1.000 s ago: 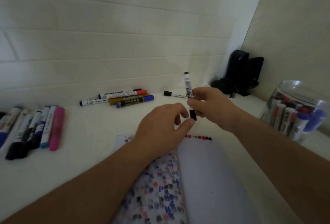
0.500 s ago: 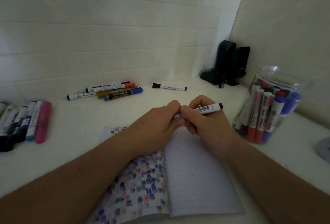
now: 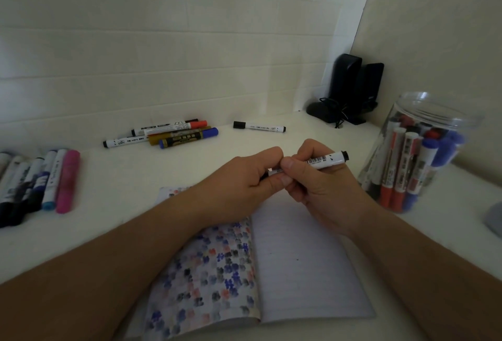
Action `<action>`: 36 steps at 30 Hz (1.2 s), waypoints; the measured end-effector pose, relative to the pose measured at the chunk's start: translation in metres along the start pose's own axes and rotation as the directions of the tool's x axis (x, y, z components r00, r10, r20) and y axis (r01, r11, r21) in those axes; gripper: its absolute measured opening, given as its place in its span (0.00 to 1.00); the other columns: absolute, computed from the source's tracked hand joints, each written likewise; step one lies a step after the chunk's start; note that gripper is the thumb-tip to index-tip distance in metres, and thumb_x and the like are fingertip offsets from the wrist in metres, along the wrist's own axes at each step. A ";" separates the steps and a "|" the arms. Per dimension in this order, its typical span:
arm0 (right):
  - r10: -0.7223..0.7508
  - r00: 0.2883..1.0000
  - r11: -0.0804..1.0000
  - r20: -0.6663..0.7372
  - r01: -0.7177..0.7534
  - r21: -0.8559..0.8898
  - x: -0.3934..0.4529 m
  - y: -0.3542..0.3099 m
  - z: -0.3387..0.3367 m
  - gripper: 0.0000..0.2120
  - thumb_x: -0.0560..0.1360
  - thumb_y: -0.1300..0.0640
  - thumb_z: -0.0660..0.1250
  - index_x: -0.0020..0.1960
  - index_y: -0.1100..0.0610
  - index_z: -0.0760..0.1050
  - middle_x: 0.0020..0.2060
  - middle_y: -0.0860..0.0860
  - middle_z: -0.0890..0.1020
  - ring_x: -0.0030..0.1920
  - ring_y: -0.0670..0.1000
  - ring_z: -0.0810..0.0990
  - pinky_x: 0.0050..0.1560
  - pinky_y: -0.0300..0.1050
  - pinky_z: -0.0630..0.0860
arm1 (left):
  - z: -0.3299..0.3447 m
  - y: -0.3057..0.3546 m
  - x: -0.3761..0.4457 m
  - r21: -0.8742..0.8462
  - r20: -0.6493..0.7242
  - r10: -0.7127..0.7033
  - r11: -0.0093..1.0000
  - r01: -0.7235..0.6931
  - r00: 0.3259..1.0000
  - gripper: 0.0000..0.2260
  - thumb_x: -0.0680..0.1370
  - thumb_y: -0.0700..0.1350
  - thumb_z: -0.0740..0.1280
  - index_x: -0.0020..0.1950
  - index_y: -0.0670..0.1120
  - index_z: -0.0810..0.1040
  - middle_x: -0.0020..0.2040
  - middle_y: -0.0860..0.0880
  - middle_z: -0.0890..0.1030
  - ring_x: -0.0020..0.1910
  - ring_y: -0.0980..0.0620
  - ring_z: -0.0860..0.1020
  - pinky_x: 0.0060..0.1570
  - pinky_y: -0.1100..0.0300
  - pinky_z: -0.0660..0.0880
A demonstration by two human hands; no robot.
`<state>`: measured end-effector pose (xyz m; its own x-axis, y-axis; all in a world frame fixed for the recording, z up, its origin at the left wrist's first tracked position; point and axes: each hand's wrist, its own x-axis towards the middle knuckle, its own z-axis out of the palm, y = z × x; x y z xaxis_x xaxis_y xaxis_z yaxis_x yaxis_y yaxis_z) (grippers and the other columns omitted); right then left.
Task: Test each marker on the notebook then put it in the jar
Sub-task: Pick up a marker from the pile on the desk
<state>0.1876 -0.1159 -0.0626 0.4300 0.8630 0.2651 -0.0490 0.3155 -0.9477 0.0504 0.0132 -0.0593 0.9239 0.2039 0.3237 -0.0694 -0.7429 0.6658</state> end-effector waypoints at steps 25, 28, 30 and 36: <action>-0.006 0.942 0.722 -0.335 -0.228 -0.653 0.004 -0.005 -0.053 0.12 0.73 0.60 0.75 0.37 0.57 0.72 0.27 0.48 0.75 0.28 0.46 0.71 0.29 0.43 0.70 | -0.002 -0.027 0.007 0.402 0.110 -0.317 0.881 0.250 0.942 0.25 0.67 0.74 0.69 0.61 0.69 0.72 0.54 0.61 0.67 0.54 0.59 0.71 0.54 0.57 0.74; -0.005 0.929 0.704 -0.370 -0.260 -0.661 0.008 0.000 -0.054 0.14 0.74 0.56 0.75 0.36 0.55 0.72 0.26 0.49 0.77 0.27 0.46 0.72 0.30 0.45 0.73 | -0.002 -0.028 0.007 0.387 0.116 -0.320 0.886 0.254 0.940 0.25 0.67 0.74 0.70 0.60 0.69 0.73 0.55 0.59 0.68 0.55 0.58 0.71 0.56 0.56 0.75; -0.009 0.927 0.683 -0.375 -0.269 -0.680 0.009 0.003 -0.055 0.14 0.73 0.54 0.76 0.36 0.55 0.72 0.28 0.54 0.80 0.28 0.48 0.75 0.33 0.48 0.75 | -0.001 -0.030 0.007 0.383 0.118 -0.316 0.889 0.250 0.941 0.24 0.66 0.74 0.70 0.60 0.70 0.73 0.55 0.60 0.68 0.55 0.59 0.71 0.57 0.56 0.75; -0.007 0.931 0.686 -0.364 -0.260 -0.679 0.009 0.005 -0.057 0.14 0.74 0.55 0.75 0.37 0.57 0.72 0.29 0.55 0.82 0.27 0.48 0.78 0.33 0.46 0.78 | 0.001 -0.032 0.008 0.391 0.131 -0.311 0.888 0.240 0.941 0.25 0.68 0.74 0.69 0.62 0.72 0.71 0.54 0.62 0.67 0.54 0.60 0.70 0.55 0.58 0.73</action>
<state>0.2423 -0.1292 -0.0751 0.7291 0.6577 0.1892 0.4670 -0.2760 -0.8401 0.0606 0.0382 -0.0781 0.9405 0.3398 0.0092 0.3070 -0.8608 0.4060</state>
